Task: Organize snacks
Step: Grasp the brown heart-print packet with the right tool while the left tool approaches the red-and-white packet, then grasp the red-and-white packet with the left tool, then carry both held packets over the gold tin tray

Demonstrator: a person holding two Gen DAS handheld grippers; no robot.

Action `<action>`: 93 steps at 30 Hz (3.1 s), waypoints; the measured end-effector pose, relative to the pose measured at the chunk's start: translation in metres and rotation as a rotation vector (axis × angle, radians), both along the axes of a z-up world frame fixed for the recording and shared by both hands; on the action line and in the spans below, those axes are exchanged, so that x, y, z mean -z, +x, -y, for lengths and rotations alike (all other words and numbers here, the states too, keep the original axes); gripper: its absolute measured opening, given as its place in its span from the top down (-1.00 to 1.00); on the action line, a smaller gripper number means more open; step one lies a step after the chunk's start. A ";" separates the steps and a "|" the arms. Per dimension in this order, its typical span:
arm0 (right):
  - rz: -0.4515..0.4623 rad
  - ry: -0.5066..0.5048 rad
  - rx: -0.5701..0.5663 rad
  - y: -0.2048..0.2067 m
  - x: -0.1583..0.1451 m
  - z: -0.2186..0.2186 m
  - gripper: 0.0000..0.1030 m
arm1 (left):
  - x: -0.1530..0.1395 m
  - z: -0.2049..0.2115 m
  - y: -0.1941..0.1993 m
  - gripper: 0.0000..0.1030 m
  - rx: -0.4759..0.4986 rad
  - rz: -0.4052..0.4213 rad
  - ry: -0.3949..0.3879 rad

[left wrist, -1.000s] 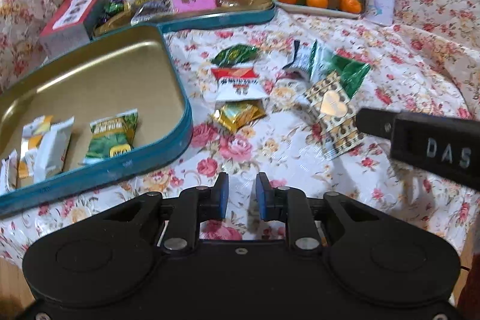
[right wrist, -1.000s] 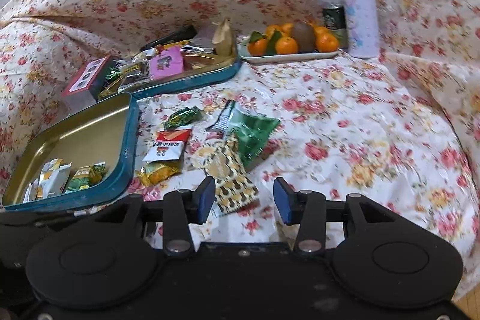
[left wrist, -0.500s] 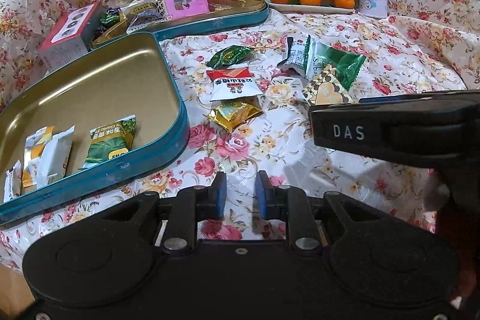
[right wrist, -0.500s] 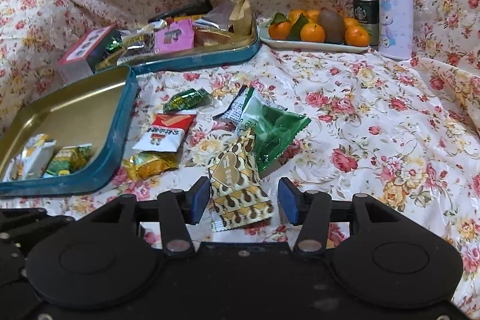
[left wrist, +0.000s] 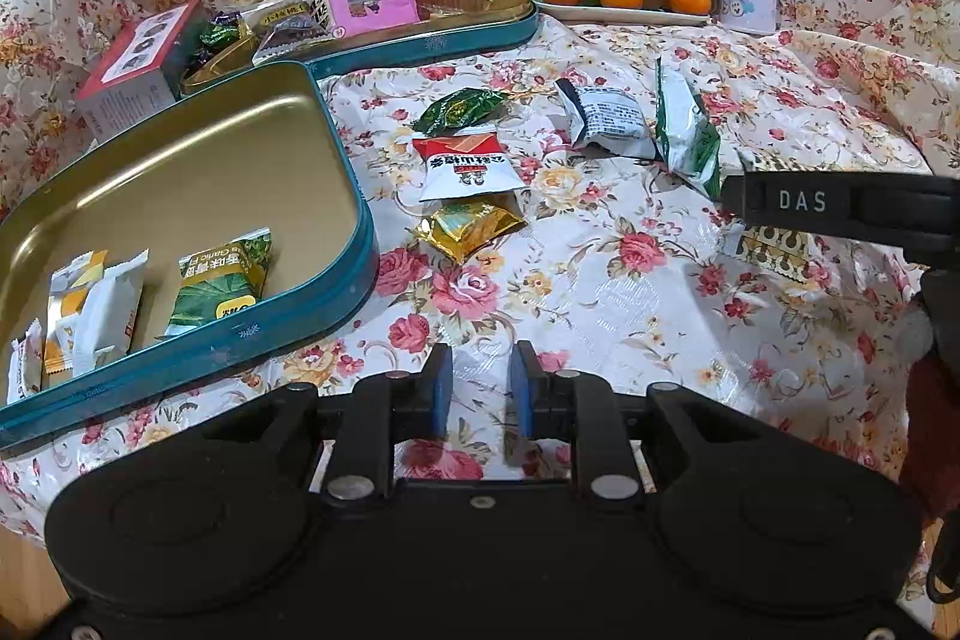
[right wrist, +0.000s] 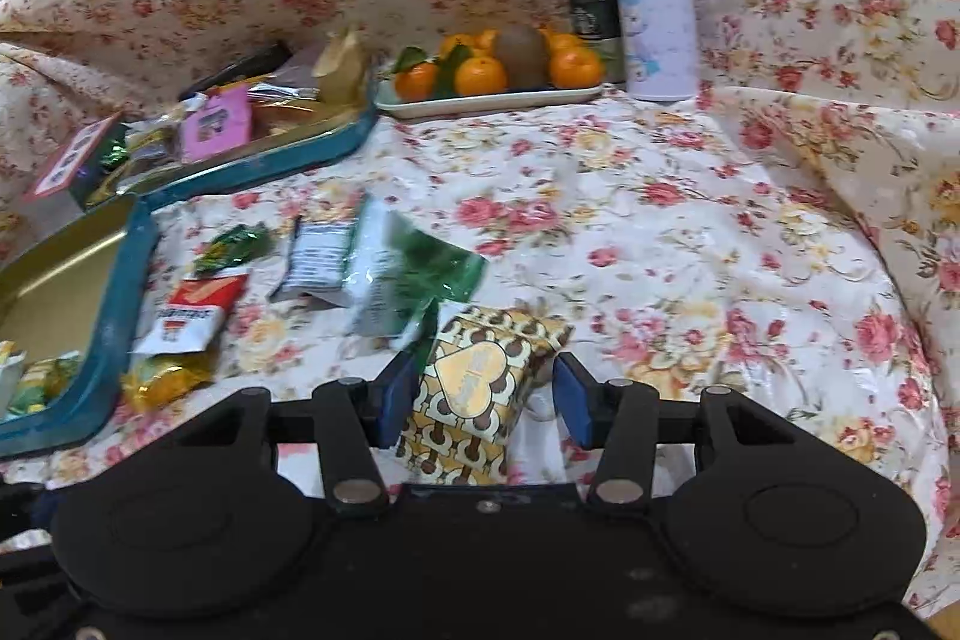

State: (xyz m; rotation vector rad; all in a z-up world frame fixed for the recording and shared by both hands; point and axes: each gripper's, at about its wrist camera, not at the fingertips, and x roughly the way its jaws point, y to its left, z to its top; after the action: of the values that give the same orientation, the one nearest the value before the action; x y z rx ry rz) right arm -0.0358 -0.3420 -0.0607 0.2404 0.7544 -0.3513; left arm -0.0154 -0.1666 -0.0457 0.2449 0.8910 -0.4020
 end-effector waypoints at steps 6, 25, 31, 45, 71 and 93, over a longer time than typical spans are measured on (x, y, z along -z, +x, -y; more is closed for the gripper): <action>0.032 -0.063 -0.014 -0.003 0.006 -0.007 0.00 | 0.000 0.000 0.000 0.43 0.002 0.004 0.005; 0.110 -0.153 -0.041 -0.015 0.020 -0.018 -0.02 | -0.029 0.017 0.029 0.35 0.031 0.014 -0.016; 0.118 -0.158 -0.042 -0.017 0.022 -0.020 -0.02 | -0.040 0.030 0.070 0.35 0.004 -0.030 -0.032; 0.129 -0.157 -0.054 -0.020 0.022 -0.018 -0.03 | -0.022 0.050 0.120 0.34 -0.006 -0.151 0.019; 0.130 -0.162 -0.053 -0.018 0.023 -0.020 -0.03 | -0.007 0.047 0.131 0.00 -0.022 -0.193 0.038; 0.050 -0.090 0.008 -0.009 0.008 -0.018 0.31 | -0.045 0.010 0.104 0.16 -0.051 -0.131 -0.088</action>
State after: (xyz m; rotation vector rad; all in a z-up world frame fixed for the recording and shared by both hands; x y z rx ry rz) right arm -0.0450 -0.3244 -0.0690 0.1675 0.6866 -0.3849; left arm 0.0883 -0.1770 -0.0008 0.1156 1.0036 -0.4121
